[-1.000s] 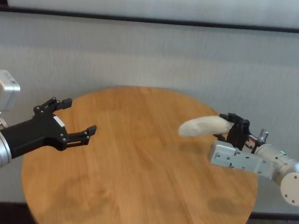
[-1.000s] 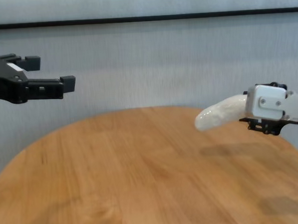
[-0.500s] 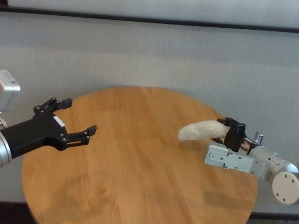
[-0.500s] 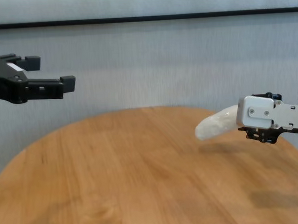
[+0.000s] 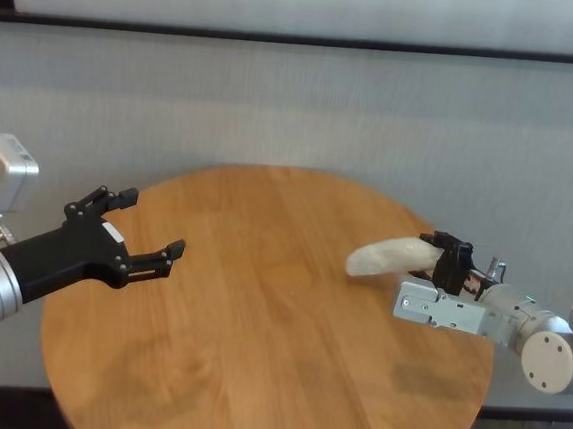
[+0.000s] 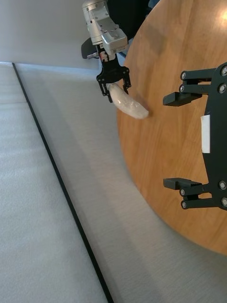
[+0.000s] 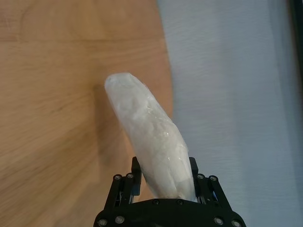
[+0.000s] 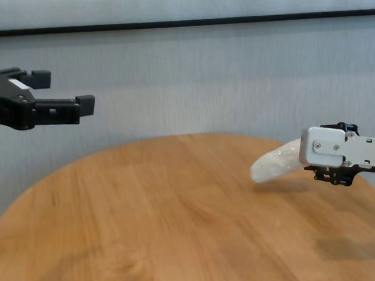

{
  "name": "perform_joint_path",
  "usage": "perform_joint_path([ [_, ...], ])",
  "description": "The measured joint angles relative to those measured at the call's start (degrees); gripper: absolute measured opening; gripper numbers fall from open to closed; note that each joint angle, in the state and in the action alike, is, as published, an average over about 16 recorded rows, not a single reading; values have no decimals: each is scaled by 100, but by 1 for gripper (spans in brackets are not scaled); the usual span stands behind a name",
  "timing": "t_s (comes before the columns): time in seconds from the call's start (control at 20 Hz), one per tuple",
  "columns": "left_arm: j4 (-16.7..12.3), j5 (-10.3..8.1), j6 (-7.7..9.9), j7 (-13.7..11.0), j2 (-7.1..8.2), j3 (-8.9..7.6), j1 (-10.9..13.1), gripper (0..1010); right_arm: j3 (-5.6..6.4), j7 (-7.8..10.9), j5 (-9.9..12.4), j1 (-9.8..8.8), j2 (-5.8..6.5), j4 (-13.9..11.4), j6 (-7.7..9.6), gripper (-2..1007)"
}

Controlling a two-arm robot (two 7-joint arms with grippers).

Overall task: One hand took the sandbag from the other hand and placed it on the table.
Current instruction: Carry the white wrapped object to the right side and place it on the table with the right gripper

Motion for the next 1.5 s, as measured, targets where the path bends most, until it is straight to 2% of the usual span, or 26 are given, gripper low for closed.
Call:
perform_joint_path([
  [0.5,0,0,0,0,0,0,0,999,-54,115,20,32,-28,107,95,542],
  [1.05,0,0,1,0,0,0,0,999,-47,184,78,39,-32,135,77,544],
  [1.5,0,0,1,0,0,0,0,1000,-48,159,59,28,-25,102,90,656],
])
